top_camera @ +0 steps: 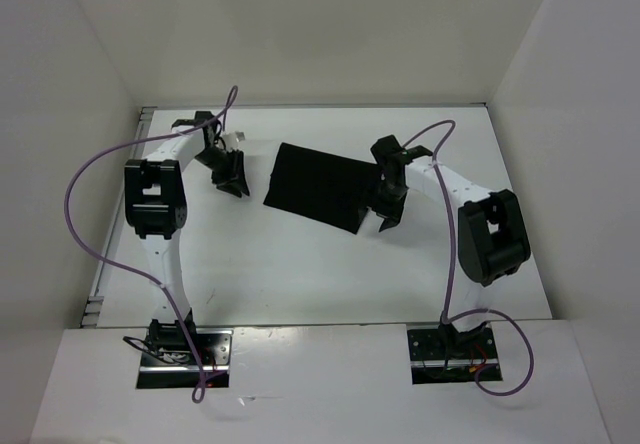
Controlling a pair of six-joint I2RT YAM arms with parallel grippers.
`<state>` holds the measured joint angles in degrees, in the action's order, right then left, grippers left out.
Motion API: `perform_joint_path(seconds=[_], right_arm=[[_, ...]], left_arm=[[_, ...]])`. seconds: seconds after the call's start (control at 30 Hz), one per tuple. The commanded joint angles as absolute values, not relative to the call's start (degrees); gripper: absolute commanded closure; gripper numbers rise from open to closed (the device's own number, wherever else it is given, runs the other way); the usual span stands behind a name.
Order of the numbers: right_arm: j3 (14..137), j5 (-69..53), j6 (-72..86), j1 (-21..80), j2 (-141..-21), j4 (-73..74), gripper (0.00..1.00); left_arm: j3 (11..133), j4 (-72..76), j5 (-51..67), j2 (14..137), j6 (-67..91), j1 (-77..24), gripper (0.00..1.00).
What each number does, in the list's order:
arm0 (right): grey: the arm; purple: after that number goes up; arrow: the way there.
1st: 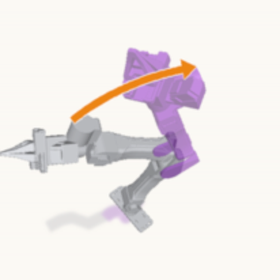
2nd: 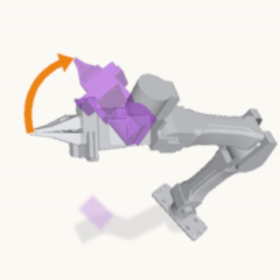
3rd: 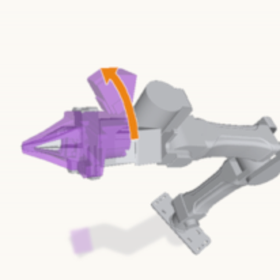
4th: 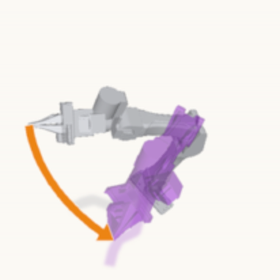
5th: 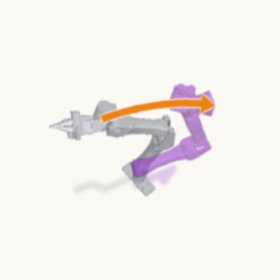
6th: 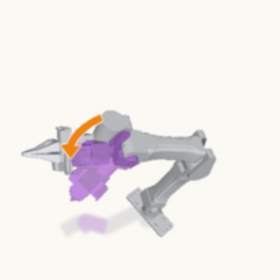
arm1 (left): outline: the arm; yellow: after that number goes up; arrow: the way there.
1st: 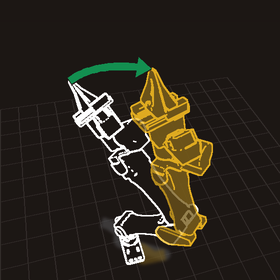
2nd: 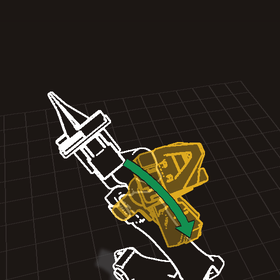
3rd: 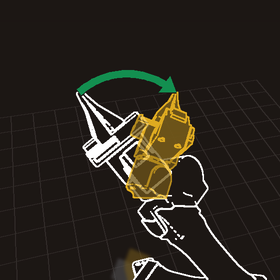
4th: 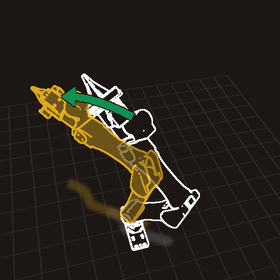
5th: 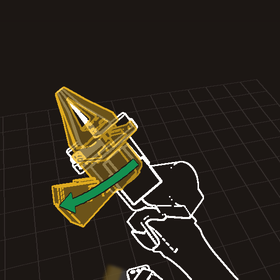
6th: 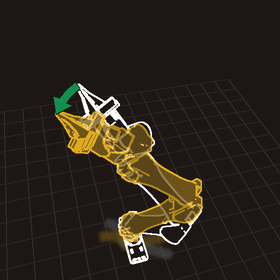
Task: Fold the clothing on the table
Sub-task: Flatten the skirt out
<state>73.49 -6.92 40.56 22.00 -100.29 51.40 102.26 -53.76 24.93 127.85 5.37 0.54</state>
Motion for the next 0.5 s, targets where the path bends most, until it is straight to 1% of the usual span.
perform_joint_path(seconds=[0.0, 0.07, 0.13, 0.17, 0.2, 0.23, 0.3, 0.33, 0.47], right_arm=[[73.2, -8.6, 40.3, 22.6, -101.7, 48.4, 0.38], [73.2, -9.3, 40.9, 22.6, -101.7, 47.5, 0.38], [73.8, -8.4, 40.9, 22.6, -101.7, 48.2, 0.38], [75.3, -7.3, 40.9, 22.6, -101.7, 49.4, 0.40], [76.4, -5.7, 40.9, 22.6, -101.7, 50.8, 0.40], [77.8, -4.1, 40.9, 22.6, -100.9, 52.5, 0.41], [82.7, 2.1, 39.3, 22.6, -99.0, 56.9, 0.41], [86.4, 3.7, 38.6, 22.6, -99.0, 58.9, 0.41], [93.7, 8.5, 35.9, 17.9, -99.8, 58.2, 0.41]], left_arm=[[102.0, -50.1, 33.6, 127.7, 2.2, 0.3, 0.61], [102.0, -50.1, 34.5, 127.7, 2.2, 0.3, 0.61], [102.0, -50.1, 34.0, 125.0, 2.2, 0.3, 0.61], [102.0, -50.1, 32.8, 123.9, 2.9, 0.3, 0.64], [104.3, -50.6, 29.0, 122.3, 4.0, 0.3, 0.70], [105.5, -50.6, 26.8, 121.7, 4.7, 0.3, 0.73], [107.4, -51.2, 21.4, 121.2, 5.8, 0.3, 0.78], [108.4, -50.5, 20.3, 121.2, 7.3, 0.3, 0.84], [108.5, -49.4, 13.1, 121.2, 10.8, 0.3, 0.88]])
